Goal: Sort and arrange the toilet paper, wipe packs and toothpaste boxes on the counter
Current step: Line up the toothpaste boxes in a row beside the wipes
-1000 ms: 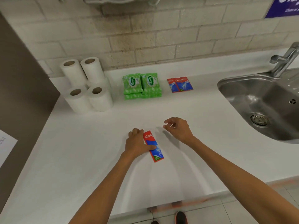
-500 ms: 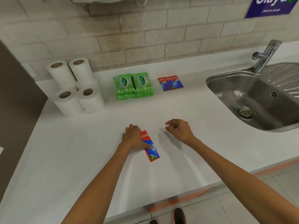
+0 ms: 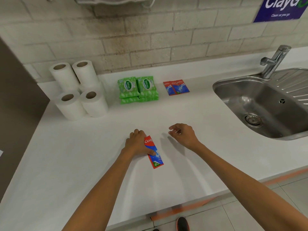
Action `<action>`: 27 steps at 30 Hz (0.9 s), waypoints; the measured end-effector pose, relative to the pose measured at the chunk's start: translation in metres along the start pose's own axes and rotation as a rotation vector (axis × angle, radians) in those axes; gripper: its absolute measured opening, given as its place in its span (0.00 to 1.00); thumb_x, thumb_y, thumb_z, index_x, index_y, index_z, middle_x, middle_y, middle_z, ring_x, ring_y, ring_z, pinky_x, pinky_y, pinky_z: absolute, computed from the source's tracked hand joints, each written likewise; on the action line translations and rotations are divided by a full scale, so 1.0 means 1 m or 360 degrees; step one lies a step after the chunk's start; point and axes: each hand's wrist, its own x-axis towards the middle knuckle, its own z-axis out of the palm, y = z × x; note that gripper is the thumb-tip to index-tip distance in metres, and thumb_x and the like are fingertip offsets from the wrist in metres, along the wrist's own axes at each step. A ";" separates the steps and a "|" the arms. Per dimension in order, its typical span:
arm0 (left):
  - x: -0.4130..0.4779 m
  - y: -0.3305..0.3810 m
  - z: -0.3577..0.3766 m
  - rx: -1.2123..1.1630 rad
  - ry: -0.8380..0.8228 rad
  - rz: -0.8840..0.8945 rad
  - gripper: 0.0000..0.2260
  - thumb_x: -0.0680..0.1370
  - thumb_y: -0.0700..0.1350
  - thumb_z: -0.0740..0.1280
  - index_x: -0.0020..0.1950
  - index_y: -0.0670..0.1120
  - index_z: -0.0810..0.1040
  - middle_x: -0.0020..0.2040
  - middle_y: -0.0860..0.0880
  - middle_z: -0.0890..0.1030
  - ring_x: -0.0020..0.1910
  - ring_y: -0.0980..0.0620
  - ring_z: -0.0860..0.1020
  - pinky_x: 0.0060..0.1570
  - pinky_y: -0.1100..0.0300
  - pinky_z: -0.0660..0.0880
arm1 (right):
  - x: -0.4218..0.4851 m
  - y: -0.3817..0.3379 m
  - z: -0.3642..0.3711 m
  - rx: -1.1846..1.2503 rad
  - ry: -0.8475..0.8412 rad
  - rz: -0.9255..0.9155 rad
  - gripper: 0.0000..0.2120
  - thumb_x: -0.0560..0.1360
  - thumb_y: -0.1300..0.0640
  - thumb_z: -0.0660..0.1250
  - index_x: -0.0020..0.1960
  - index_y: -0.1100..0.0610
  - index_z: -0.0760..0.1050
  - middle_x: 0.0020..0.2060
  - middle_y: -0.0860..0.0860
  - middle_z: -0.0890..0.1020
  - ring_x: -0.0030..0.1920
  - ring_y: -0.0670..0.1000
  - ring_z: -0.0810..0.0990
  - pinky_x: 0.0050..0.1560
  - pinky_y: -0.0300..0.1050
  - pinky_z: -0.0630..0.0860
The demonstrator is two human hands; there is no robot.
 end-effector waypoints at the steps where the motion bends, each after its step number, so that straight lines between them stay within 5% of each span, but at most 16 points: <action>1: 0.000 0.000 0.000 -0.0014 -0.0002 0.0003 0.35 0.62 0.60 0.75 0.61 0.46 0.67 0.61 0.47 0.70 0.61 0.50 0.70 0.58 0.53 0.73 | 0.000 -0.001 0.001 -0.0001 -0.0015 0.0002 0.12 0.74 0.56 0.67 0.55 0.58 0.79 0.47 0.54 0.83 0.43 0.48 0.77 0.46 0.38 0.70; 9: -0.009 0.007 0.006 -0.0350 -0.0017 -0.0038 0.29 0.65 0.51 0.77 0.58 0.45 0.66 0.60 0.46 0.75 0.57 0.49 0.76 0.51 0.57 0.75 | 0.006 -0.012 0.012 0.0022 -0.0187 -0.0005 0.14 0.75 0.55 0.67 0.58 0.59 0.78 0.49 0.57 0.83 0.49 0.53 0.80 0.47 0.38 0.71; 16: -0.017 0.018 0.011 -0.1237 0.0195 -0.0152 0.30 0.71 0.37 0.72 0.68 0.45 0.61 0.56 0.40 0.79 0.52 0.49 0.79 0.50 0.54 0.77 | 0.010 -0.018 0.019 0.0139 -0.0279 0.0030 0.13 0.75 0.56 0.66 0.57 0.61 0.79 0.48 0.59 0.84 0.47 0.53 0.80 0.53 0.45 0.75; 18: -0.014 0.022 0.008 -0.1450 0.0288 -0.0201 0.25 0.71 0.37 0.71 0.65 0.42 0.66 0.54 0.39 0.80 0.50 0.48 0.79 0.49 0.55 0.77 | 0.011 -0.018 0.017 0.0249 -0.0312 0.0076 0.13 0.76 0.57 0.65 0.56 0.63 0.79 0.47 0.59 0.83 0.45 0.51 0.80 0.52 0.45 0.76; 22: -0.004 0.036 -0.003 -0.1688 0.0432 -0.0218 0.11 0.71 0.37 0.71 0.51 0.40 0.74 0.53 0.38 0.81 0.51 0.44 0.81 0.53 0.49 0.78 | 0.009 -0.015 0.008 0.0523 -0.0417 0.0168 0.14 0.76 0.55 0.66 0.56 0.65 0.78 0.42 0.55 0.81 0.36 0.43 0.77 0.32 0.26 0.72; 27: 0.013 0.064 -0.018 -0.1893 0.0533 -0.0191 0.05 0.72 0.35 0.70 0.44 0.41 0.75 0.45 0.40 0.81 0.37 0.50 0.80 0.35 0.63 0.79 | 0.012 -0.007 -0.007 0.0752 -0.0399 0.0258 0.11 0.74 0.57 0.68 0.52 0.64 0.78 0.37 0.51 0.80 0.36 0.45 0.77 0.37 0.33 0.73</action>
